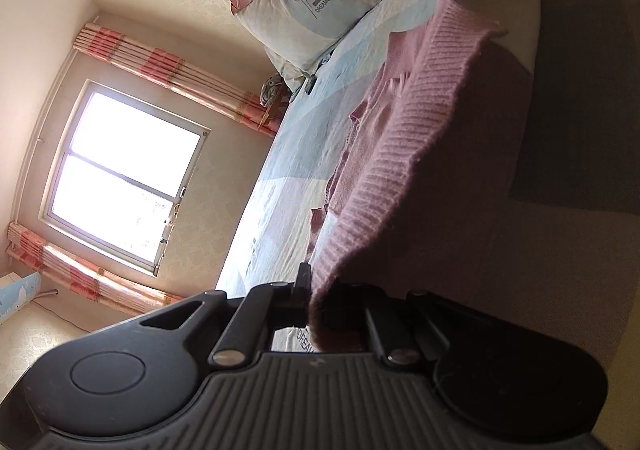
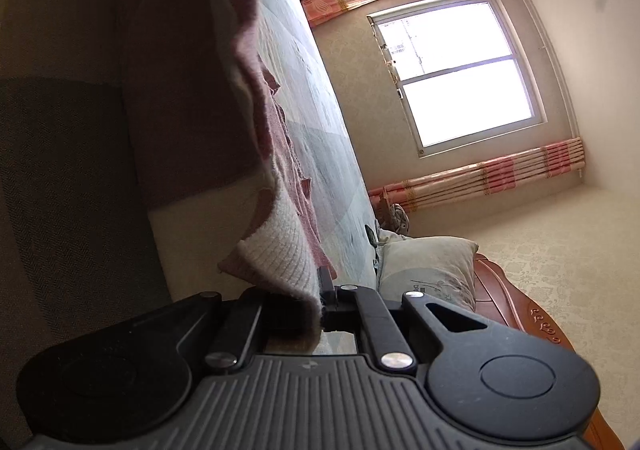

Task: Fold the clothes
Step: 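Lift the hem with both tools and fold it over toward the collar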

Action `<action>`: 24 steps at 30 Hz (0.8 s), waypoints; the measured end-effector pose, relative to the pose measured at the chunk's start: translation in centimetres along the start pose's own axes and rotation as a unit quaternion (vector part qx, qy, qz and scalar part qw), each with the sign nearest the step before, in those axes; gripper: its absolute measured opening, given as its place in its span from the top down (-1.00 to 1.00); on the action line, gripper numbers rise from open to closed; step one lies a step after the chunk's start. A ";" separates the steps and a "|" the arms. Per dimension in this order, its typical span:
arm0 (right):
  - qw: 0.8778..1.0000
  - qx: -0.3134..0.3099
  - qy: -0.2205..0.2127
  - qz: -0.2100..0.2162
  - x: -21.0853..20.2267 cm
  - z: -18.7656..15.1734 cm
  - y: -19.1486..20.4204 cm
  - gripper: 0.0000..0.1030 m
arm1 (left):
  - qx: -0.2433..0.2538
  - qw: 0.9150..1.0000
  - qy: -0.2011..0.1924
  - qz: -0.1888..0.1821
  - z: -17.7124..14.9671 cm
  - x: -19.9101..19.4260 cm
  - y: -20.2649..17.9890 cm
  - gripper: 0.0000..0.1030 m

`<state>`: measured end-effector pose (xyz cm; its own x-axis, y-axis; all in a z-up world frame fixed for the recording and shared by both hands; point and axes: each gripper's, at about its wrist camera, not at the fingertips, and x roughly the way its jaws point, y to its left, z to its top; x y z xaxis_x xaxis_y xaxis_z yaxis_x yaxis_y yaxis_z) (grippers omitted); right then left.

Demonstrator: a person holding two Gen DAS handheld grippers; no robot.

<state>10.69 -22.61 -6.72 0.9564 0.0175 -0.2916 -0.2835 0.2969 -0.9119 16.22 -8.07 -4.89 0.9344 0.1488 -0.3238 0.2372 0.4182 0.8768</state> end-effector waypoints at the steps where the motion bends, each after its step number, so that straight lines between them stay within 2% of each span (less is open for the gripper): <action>1: 1.000 0.003 0.000 -0.003 0.7 0.2 -0.4 0.83 | -0.004 1.000 0.000 0.000 0.0 0.6 0.4 0.92; 10: 1.000 0.027 0.009 -0.012 8.6 1.5 -2.6 0.83 | -0.026 1.000 0.007 -0.003 0.1 6.8 2.1 0.92; 16: 0.999 0.045 0.017 -0.019 14.0 2.2 -3.0 0.83 | -0.045 0.999 0.013 -0.006 0.0 11.1 2.5 0.92; 24: 0.997 0.067 0.034 -0.006 21.3 2.5 -2.6 0.83 | -0.066 0.997 0.027 -0.024 -0.4 17.0 2.2 0.92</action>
<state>31.94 -20.64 -9.81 0.9511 -0.0500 -0.3048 -0.2565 0.4219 -0.8696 32.50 -4.24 -8.63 0.9063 0.1724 -0.3859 0.2406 0.5401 0.8065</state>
